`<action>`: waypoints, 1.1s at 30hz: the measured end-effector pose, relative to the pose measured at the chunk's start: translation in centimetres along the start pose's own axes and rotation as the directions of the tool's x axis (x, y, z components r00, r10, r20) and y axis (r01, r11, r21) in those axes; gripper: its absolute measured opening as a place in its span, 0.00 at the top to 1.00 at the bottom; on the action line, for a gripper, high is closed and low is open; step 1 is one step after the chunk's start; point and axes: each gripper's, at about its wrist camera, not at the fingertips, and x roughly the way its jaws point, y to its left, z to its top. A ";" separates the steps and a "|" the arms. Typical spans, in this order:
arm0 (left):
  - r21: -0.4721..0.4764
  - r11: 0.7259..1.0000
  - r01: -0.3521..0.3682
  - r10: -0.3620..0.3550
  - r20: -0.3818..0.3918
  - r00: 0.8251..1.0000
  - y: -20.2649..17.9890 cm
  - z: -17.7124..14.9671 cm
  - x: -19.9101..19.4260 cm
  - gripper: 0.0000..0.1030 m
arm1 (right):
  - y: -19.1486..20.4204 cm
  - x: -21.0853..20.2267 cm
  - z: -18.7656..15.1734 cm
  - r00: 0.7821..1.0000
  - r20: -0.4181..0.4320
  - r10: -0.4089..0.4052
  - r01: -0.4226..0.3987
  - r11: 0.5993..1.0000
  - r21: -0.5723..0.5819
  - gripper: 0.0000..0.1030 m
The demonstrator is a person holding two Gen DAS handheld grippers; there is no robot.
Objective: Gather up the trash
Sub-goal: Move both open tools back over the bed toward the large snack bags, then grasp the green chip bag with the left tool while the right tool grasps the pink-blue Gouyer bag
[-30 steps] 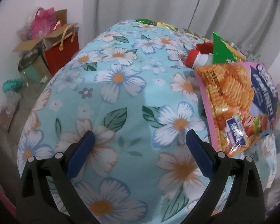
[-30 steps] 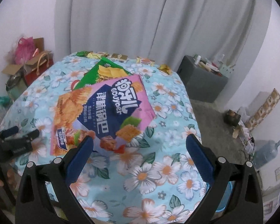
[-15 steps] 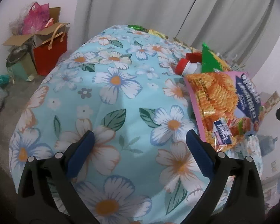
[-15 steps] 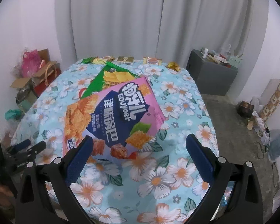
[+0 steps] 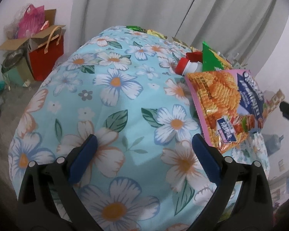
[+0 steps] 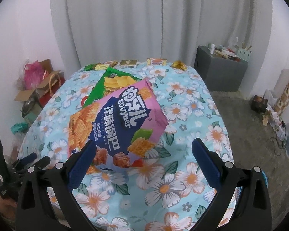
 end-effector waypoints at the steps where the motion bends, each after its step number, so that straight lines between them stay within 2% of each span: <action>1: -0.012 1.000 0.012 -0.012 0.004 1.000 0.2 0.0 -0.1 0.08 | -0.1 0.0 0.0 1.000 -0.001 0.002 -0.002 1.000 0.003 0.06; 15: -0.086 0.985 0.147 -0.142 0.058 0.988 2.0 -0.2 -0.8 0.08 | -0.6 0.1 -0.2 0.999 -0.005 0.033 -0.033 0.998 0.050 0.06; 26: -0.063 0.990 0.124 -0.121 0.045 0.992 1.7 -0.2 -0.6 0.08 | -0.6 0.3 -0.1 0.999 -0.005 0.047 -0.046 0.997 0.064 0.06; 33: -0.081 0.988 0.131 -0.128 0.040 0.991 1.7 -0.2 -0.7 0.08 | -0.4 0.3 0.0 0.999 -0.005 0.052 -0.051 0.997 0.063 0.06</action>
